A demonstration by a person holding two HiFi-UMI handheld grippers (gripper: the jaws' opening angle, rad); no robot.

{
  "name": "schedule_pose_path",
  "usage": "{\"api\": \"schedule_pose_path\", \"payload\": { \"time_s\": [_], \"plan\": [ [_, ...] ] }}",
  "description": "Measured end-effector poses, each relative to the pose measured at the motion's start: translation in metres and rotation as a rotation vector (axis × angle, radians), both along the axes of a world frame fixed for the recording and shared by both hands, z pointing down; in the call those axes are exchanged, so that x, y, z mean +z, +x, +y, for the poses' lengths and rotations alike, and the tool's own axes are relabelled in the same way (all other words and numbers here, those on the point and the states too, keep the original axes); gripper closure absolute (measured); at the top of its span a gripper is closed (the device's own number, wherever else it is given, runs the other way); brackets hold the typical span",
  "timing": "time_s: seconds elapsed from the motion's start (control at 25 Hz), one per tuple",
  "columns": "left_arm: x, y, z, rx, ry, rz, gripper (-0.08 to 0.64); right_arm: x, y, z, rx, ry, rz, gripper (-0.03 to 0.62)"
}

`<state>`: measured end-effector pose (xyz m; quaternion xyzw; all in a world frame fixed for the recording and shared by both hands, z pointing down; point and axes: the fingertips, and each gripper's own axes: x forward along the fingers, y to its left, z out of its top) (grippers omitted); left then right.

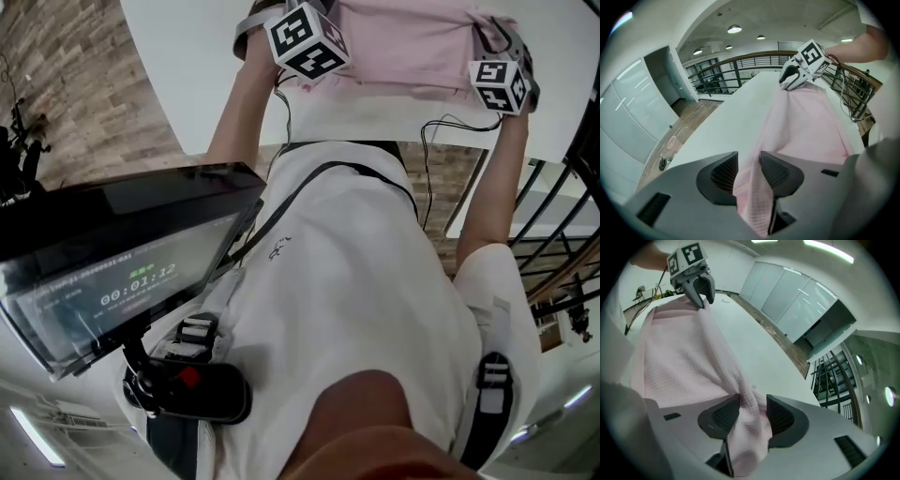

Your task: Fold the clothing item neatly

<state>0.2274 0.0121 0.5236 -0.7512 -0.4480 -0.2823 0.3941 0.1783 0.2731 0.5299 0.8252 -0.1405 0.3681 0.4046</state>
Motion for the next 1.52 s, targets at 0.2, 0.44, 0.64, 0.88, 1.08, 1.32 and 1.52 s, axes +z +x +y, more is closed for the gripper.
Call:
{"api": "schedule_pose_path", "payload": {
  "time_s": [0.2,0.44,0.64,0.88,1.08,1.32,1.52],
  "plan": [
    [0.002,0.014,-0.004,-0.059,-0.033,0.083,0.413,-0.006,0.008,0.005,0.075,0.071,0.081,0.420],
    [-0.041,0.026,0.004,-0.062,-0.082,0.258,0.413,0.014,0.019,0.010,0.189,0.247,0.162,0.420],
    [-0.058,0.015,0.013,-0.035,-0.168,0.209,0.414,-0.022,0.016,0.006,0.199,0.244,0.277,0.420],
    [-0.038,-0.018,0.017,-0.058,-0.255,0.052,0.541,-0.048,-0.008,-0.029,0.187,0.485,0.324,0.589],
    [-0.030,-0.050,0.027,-0.139,-0.413,-0.108,0.557,-0.048,-0.030,-0.067,0.198,0.722,0.277,0.589],
    [-0.033,-0.064,0.037,-0.147,-0.492,-0.123,0.557,-0.053,-0.052,-0.094,0.206,0.796,0.298,0.589],
    [-0.033,-0.063,0.031,-0.180,-0.532,-0.133,0.557,-0.060,-0.058,-0.095,0.255,0.863,0.326,0.589]
  ]
}}
